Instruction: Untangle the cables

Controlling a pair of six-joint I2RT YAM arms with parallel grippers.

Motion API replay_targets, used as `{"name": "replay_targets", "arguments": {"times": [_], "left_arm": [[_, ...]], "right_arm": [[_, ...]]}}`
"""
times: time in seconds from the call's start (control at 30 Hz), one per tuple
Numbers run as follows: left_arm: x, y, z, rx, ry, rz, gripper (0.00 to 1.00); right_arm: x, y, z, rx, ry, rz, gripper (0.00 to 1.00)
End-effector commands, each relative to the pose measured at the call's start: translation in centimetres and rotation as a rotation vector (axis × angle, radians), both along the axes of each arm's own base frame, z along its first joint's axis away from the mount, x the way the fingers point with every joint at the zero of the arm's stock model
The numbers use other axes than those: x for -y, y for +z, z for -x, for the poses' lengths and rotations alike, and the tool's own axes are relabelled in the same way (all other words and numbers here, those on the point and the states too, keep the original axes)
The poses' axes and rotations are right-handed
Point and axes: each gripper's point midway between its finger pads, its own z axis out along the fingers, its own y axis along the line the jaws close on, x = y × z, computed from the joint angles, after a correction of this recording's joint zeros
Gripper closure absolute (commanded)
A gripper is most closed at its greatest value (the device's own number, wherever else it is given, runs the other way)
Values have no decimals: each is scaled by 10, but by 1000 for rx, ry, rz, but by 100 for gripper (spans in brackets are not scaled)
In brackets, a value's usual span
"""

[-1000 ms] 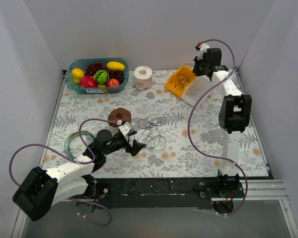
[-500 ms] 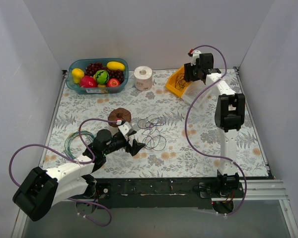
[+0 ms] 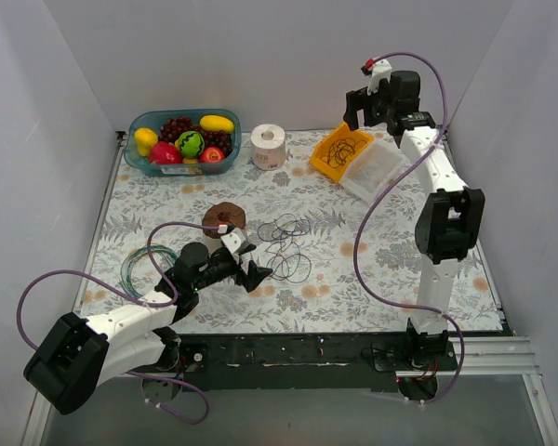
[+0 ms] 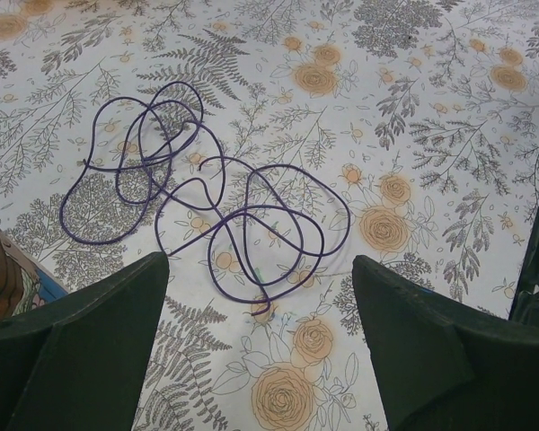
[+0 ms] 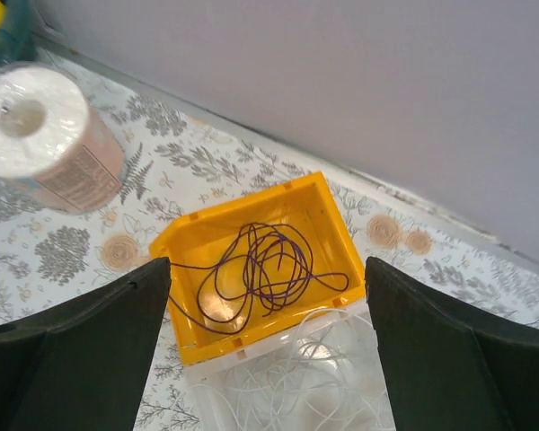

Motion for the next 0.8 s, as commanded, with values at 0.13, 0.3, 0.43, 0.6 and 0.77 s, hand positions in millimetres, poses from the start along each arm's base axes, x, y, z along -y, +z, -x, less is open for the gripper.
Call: {"name": "replay_targets", "arguments": {"times": [0.13,0.3,0.43,0.6,0.77], "left_arm": [[-10,4,-10,-105,133,96,19],[-20,-9,-12,-211,218,146,22],[-25,-23,-9,-267,252,141,24],[-31,-24,-13,-249,280,142,25],[-34,-24,-12,-244,282,154,25]], "right_arm": [[-35,59,106,14,122,-119,4],[-91,14,204,-89,267,-170,3],[-124,-41,260,-300,303,-200,12],[-160,-85,320,-463,344,-118,15],[-182,-127,365,-596,411,-105,15]]}}
